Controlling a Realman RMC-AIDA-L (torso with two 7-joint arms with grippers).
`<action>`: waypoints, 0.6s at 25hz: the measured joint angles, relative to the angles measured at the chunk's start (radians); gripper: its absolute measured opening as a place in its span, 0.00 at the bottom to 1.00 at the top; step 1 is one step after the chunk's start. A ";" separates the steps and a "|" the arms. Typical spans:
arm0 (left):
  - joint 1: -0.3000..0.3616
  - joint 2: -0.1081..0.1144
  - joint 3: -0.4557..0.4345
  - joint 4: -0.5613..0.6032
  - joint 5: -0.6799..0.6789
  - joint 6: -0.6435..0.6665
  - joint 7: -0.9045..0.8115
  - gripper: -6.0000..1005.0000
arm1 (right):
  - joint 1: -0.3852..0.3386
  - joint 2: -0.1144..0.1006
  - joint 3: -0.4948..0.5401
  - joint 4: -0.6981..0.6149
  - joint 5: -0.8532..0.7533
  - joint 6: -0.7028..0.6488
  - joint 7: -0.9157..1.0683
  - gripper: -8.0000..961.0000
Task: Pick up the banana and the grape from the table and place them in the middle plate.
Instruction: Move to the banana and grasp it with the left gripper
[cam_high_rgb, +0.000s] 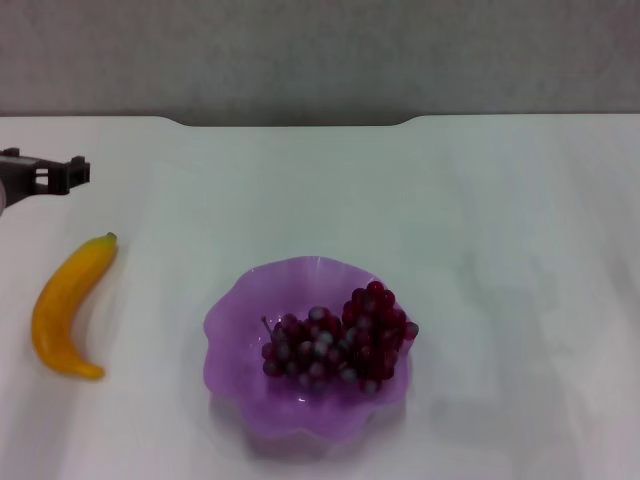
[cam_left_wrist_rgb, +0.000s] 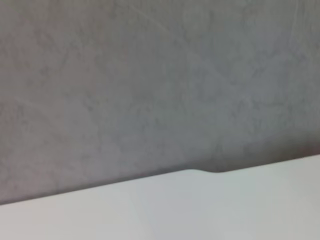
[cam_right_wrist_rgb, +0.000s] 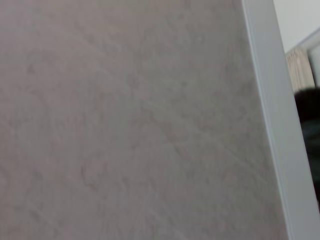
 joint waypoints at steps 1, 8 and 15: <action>0.001 0.000 0.000 0.000 0.000 -0.011 0.004 0.80 | 0.006 0.000 -0.002 0.011 0.000 -0.001 0.008 0.92; -0.004 0.003 -0.002 -0.005 0.008 -0.130 0.046 0.80 | 0.015 0.001 -0.014 0.023 -0.002 -0.007 0.009 0.92; -0.066 0.000 -0.008 -0.135 0.021 -0.164 0.050 0.80 | 0.018 0.002 -0.022 0.022 -0.013 -0.009 0.009 0.92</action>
